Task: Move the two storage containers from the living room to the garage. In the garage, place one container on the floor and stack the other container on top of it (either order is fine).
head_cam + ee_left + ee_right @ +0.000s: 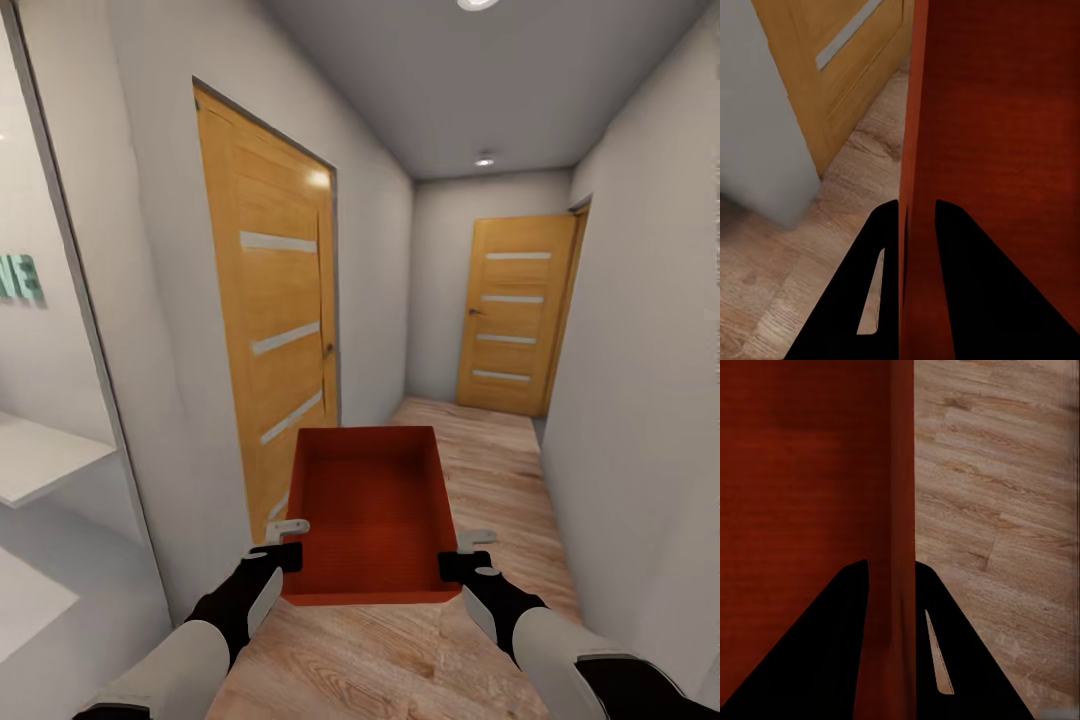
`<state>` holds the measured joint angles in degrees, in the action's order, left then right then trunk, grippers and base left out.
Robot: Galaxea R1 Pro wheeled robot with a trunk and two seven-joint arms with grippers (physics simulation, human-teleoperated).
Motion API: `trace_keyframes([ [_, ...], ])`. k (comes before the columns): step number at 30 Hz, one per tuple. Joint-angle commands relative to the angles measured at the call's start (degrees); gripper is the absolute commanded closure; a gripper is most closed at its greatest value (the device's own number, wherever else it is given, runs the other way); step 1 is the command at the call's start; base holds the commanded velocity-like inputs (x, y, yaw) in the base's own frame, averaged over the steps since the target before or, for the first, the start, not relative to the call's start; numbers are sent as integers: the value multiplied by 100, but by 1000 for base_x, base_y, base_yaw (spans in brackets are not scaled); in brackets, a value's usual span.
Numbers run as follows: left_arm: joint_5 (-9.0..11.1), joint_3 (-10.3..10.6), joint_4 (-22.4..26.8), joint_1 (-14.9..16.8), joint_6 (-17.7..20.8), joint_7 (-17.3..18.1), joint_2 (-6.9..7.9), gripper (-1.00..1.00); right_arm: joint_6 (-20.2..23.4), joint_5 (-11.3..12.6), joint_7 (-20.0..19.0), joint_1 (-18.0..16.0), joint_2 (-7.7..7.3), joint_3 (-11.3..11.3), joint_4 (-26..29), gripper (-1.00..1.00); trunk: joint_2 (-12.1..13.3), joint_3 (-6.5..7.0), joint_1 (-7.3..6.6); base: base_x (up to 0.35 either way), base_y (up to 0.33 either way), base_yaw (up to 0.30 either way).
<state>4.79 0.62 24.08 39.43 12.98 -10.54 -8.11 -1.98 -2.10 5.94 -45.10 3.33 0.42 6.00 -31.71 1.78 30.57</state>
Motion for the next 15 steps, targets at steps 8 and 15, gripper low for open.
trace_keyframes([
  [8, -48, 18, 9, -5, 47, -123, 248, 100, -19, -53, 21, -8, 0, -244, 6, 100, -3, -1, 5, 324, 0, -253],
  [15, -48, 18, 9, -5, 47, -123, 248, 100, -17, -53, 21, -8, 1, -244, 6, 100, -3, -1, 5, 324, 0, -253],
])
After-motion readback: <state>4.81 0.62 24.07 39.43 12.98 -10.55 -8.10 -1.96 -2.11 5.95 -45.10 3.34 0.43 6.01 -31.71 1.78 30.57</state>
